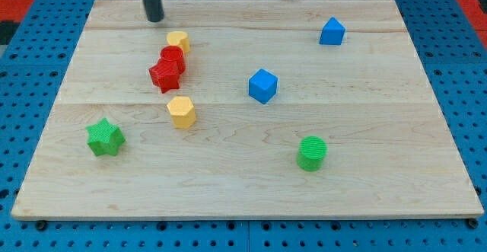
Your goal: Move your arm to the left of the yellow hexagon
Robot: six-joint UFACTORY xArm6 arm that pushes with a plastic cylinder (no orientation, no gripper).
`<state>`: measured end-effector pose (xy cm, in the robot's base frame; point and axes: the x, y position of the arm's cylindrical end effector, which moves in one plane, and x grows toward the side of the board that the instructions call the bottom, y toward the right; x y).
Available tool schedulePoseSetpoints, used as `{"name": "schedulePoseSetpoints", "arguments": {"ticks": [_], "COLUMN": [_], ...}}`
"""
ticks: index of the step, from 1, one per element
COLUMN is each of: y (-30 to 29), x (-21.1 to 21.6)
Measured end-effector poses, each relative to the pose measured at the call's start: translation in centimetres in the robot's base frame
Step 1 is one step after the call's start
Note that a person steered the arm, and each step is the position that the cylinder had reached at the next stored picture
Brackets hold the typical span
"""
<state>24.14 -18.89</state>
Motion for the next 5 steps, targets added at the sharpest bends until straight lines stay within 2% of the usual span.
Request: {"name": "schedulePoseSetpoints", "arguments": {"ticks": [1, 2, 4, 5], "y": [-7.9, -10.4, -11.5, -11.1], "x": [0.2, 0.2, 5.5, 9.7]}}
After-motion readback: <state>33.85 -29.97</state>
